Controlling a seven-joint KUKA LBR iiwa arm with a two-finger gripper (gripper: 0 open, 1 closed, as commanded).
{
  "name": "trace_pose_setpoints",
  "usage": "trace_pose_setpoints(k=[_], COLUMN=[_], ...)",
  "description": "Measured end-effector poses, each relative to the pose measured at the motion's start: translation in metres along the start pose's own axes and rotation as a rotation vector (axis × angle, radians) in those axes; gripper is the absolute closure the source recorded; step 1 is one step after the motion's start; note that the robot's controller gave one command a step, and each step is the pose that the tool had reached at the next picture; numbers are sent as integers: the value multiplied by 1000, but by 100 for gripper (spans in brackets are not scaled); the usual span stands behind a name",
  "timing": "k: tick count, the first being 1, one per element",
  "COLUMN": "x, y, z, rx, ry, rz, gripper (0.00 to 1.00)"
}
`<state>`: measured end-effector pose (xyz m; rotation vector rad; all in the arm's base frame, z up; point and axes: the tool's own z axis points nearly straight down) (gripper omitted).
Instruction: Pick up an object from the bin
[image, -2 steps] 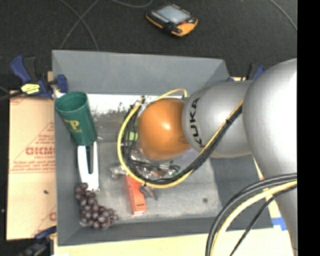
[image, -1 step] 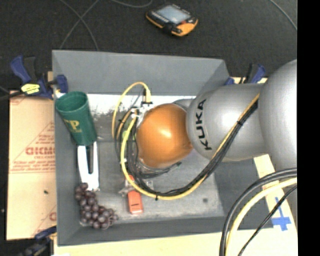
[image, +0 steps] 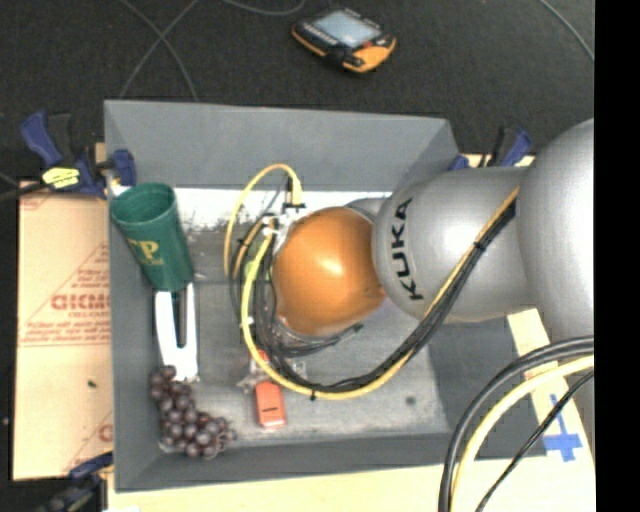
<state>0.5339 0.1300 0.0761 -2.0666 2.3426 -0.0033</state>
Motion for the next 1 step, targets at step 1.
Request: trace_pose_setpoints(k=[1], x=[1], y=[4], z=[-21], rx=[-13], ry=[4], rz=[0], gripper=[100])
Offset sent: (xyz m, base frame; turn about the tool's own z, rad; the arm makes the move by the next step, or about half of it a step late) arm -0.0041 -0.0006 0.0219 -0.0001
